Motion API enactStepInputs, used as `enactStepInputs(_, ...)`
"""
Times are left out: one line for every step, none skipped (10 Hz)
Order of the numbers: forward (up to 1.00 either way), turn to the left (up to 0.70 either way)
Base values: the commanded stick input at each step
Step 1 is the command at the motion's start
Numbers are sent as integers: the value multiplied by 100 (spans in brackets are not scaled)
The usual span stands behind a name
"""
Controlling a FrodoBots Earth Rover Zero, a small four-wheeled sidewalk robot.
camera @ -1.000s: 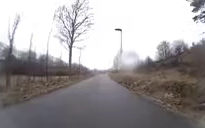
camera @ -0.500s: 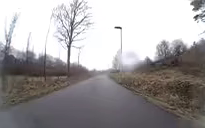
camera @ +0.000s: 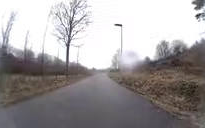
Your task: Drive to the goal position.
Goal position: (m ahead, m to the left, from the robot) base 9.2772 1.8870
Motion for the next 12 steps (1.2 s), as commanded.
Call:
enactStepInputs(70, 0)
enactStepInputs(70, 0)
enactStepInputs(70, 0)
enactStepInputs(70, 0)
enactStepInputs(70, 0)
enactStepInputs(70, 0)
enactStepInputs(70, 0)
enactStepInputs(70, 0)
enactStepInputs(70, 0)
enactStepInputs(70, 0)
enactStepInputs(70, 0)
enactStepInputs(70, 0)
